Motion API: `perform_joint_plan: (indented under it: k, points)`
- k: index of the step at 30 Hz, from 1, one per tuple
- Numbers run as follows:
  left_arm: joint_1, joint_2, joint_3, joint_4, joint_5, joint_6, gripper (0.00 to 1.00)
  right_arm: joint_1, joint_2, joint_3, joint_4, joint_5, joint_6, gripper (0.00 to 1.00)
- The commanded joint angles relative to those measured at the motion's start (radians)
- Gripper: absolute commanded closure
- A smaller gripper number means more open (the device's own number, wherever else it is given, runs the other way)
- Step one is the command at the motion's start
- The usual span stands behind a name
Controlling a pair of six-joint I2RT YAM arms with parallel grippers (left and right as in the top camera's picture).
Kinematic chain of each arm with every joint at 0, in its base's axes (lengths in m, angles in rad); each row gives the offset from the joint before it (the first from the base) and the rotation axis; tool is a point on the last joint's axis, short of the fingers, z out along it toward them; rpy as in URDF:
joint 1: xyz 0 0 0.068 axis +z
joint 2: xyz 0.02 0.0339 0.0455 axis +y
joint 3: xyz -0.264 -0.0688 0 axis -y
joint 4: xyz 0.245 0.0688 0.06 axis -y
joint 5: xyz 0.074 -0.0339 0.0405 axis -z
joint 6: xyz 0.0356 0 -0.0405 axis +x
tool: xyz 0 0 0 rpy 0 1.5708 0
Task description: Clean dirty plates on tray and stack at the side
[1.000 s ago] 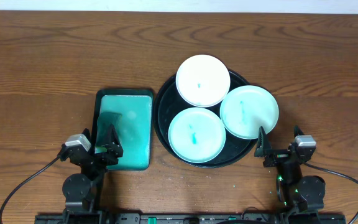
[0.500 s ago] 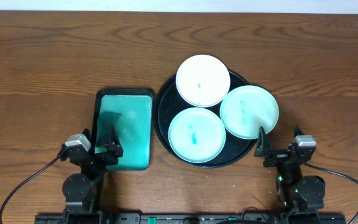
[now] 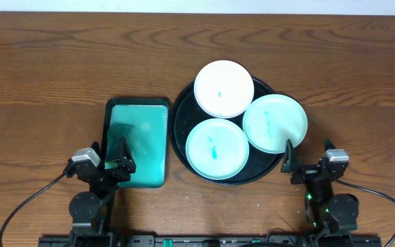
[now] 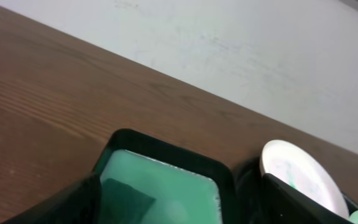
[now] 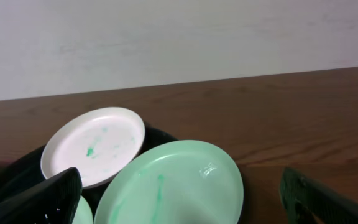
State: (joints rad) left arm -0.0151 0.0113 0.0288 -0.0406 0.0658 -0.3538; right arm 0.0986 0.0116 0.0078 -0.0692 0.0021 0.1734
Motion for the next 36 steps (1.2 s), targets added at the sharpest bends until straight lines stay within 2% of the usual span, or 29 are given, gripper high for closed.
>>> perform_joint_plan:
  k: [1, 3, 8, 10, 13, 15, 16, 20, 22, 25, 30, 31, 32, 35, 36]
  points:
    - [0.003, 0.0, -0.025, -0.003, 0.022, -0.109, 0.2, 0.012, -0.005, -0.002, 0.015, -0.045, 0.043, 0.01]
    - [0.003, 0.0, -0.024, 0.006, 0.039, -0.143, 0.2, 0.012, -0.005, -0.002, 0.042, -0.074, 0.088, 0.01]
    - [0.003, 0.008, 0.049, 0.016, 0.069, -0.13, 0.19, 0.012, -0.005, 0.034, 0.145, -0.227, 0.099, 0.01]
    - [0.003, 0.036, 0.114, -0.003, 0.069, -0.099, 0.2, 0.012, 0.001, 0.092, 0.121, -0.24, 0.099, 0.01]
    - [0.003, 0.132, 0.256, -0.113, 0.041, -0.085, 0.2, 0.012, 0.062, 0.22, 0.014, -0.24, 0.072, 0.01]
    - [0.003, 0.239, 0.383, -0.232, 0.035, -0.084, 0.2, 0.012, 0.149, 0.333, -0.096, -0.24, 0.051, 0.01]
    - [0.002, 0.354, 0.512, -0.352, 0.042, -0.062, 0.2, 0.012, 0.254, 0.446, -0.209, -0.241, 0.041, 0.01]
    - [0.003, 0.628, 0.821, -0.674, 0.056, -0.008, 0.2, 0.012, 0.538, 0.722, -0.492, -0.307, -0.009, 0.01]
    - [0.003, 0.748, 0.956, -0.831, 0.056, -0.006, 0.19, 0.012, 0.673, 0.832, -0.581, -0.362, -0.032, 0.01]
    - [0.003, 0.887, 1.094, -0.988, 0.058, -0.005, 0.2, 0.012, 0.829, 0.933, -0.61, -0.465, -0.032, 0.01]
    - [0.003, 1.015, 1.146, -1.057, 0.078, -0.002, 0.2, 0.014, 1.008, 0.963, -0.598, -0.587, -0.028, 0.01]
    - [0.003, 1.036, 1.146, -1.074, 0.08, 0.003, 0.2, 0.019, 1.046, 0.961, -0.602, -0.584, -0.029, 0.09]
    - [0.003, 1.048, 1.146, -1.08, 0.079, 0.015, 0.2, 0.026, 1.078, 0.96, -0.616, -0.569, -0.029, 0.13]
    - [0.003, 1.088, 1.146, -1.076, 0.056, 0.024, 0.2, 0.08, 1.193, 0.958, -0.697, -0.449, -0.029, 0.18]
    - [0.003, 1.098, 1.146, -1.071, 0.042, 0.024, 0.2, 0.117, 1.246, 0.958, -0.734, -0.383, -0.029, 0.23]
